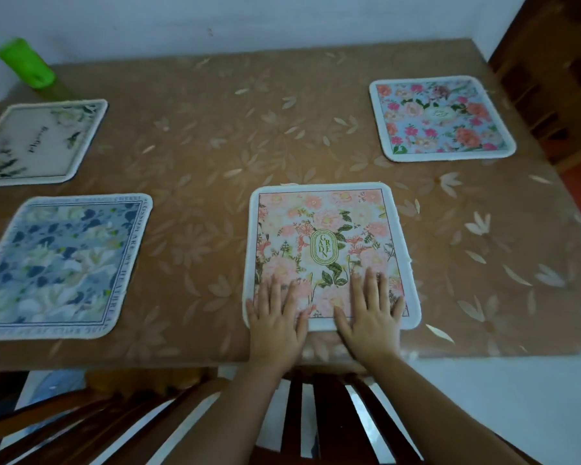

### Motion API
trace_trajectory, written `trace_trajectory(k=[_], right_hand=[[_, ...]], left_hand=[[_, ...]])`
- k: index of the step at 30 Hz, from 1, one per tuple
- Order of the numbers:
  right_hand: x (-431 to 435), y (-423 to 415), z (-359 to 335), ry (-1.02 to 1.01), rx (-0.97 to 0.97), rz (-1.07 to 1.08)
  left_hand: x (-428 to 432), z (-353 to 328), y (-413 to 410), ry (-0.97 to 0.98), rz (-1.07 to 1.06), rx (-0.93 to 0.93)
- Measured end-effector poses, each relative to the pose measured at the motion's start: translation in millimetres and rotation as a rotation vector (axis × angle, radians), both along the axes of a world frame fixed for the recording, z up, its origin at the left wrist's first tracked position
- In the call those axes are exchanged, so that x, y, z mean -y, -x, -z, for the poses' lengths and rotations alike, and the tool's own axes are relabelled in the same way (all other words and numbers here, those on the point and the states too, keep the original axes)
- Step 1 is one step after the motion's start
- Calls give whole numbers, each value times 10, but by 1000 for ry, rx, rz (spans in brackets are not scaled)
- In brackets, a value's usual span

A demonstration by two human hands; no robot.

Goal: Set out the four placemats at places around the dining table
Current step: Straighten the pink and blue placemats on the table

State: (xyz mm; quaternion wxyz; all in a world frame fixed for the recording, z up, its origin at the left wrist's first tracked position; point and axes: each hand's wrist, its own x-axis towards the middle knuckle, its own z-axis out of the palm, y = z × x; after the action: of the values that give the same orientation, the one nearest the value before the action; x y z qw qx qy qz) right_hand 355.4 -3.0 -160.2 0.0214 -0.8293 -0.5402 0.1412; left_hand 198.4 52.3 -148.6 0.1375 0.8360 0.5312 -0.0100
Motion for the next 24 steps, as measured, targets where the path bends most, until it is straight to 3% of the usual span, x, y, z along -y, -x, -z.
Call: trace_trajectory(k=[4,13,20,24], right_hand=[[55,118,-211,16,-40,-33],[177,1151,-960,-176,-25,-186],[119,2337,-1454,-377,-2,-269],[3,2865,-1458,-362,-29,-342]], left_hand=[[-141,-135,217,16,154,-118],[-61,-896,1312,-119,123,69],[41,-1232,2469,-280,112,101],[5,-1231,2989,-286,52,116]])
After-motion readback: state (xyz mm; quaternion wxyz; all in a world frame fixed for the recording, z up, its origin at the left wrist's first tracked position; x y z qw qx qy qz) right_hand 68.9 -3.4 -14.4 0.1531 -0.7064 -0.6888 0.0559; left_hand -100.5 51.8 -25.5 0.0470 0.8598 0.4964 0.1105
